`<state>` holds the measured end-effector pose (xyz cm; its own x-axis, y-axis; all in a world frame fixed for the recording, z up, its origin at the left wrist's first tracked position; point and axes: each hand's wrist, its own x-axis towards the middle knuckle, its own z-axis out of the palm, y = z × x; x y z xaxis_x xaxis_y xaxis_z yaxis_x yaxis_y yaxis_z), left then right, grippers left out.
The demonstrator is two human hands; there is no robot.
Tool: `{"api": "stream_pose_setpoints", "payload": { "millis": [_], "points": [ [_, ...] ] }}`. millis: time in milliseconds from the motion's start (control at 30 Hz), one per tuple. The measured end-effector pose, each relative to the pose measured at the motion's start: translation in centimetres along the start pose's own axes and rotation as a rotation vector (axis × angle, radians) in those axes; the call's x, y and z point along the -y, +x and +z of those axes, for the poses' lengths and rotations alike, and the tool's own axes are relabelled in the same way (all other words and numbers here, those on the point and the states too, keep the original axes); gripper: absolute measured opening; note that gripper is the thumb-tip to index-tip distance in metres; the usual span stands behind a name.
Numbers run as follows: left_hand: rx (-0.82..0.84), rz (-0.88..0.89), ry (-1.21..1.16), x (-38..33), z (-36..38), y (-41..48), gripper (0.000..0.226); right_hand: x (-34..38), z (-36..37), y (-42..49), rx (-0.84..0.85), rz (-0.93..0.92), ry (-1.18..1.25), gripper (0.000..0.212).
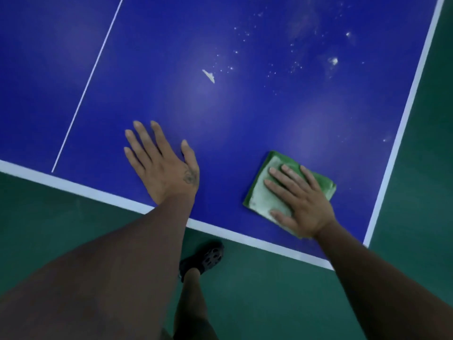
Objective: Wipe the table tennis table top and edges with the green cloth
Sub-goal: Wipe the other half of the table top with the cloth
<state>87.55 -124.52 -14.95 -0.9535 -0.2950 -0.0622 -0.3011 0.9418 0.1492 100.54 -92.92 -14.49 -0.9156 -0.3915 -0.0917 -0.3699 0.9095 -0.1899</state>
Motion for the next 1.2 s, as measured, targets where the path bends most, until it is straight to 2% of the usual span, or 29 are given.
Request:
{"api": "stream_pose_setpoints", "payload": {
  "millis": [133, 267, 433, 500, 633, 833, 933, 1033, 1100, 1200],
  "points": [
    [-0.044, 0.026, 0.011, 0.1, 0.6, 0.0, 0.076, -6.4, -1.4, 2.4, 0.000, -0.065, -0.038, 0.072],
    [-0.068, 0.019, -0.001, 0.1, 0.7, 0.0, 0.075, -8.5, -2.1, 3.7, -0.017, -0.091, -0.049, 0.070],
    [-0.063, 0.021, -0.014, 0.0, 0.4, -0.1, 0.075, -3.9, -1.2, 0.5, -0.097, 0.103, -0.005, 0.075],
    [-0.058, 0.016, -0.014, -0.1, 0.4, -0.1, 0.075, -0.8, 0.1, -2.6, -0.075, 0.113, 0.026, 0.077],
    [-0.087, 0.022, -0.031, -0.1, 0.4, -0.3, 0.075, 0.9, 1.6, -9.4, 0.006, 0.017, 0.041, 0.078],
    [-0.115, 0.022, -0.030, -0.2, 0.7, -0.2, 0.074, -8.4, 0.0, -9.6, 0.076, -0.172, -0.017, 0.079],
    [-0.144, 0.033, -0.032, -0.1, 0.8, -0.3, 0.073, -14.1, -1.3, -7.9, 0.060, -0.123, -0.057, 0.079],
    [-0.148, 0.035, -0.036, -0.1, 0.9, -0.2, 0.074, -16.3, -2.1, -6.8, 0.051, -0.091, -0.090, 0.077],
    [-0.143, 0.034, -0.041, -0.2, 0.8, -0.3, 0.074, -15.5, -2.4, -7.0, 0.020, -0.037, -0.097, 0.075],
    [-0.133, 0.029, -0.044, -0.2, 0.5, -0.4, 0.074, -10.8, -1.7, -9.0, -0.048, 0.160, -0.027, 0.076]
  ]
}}
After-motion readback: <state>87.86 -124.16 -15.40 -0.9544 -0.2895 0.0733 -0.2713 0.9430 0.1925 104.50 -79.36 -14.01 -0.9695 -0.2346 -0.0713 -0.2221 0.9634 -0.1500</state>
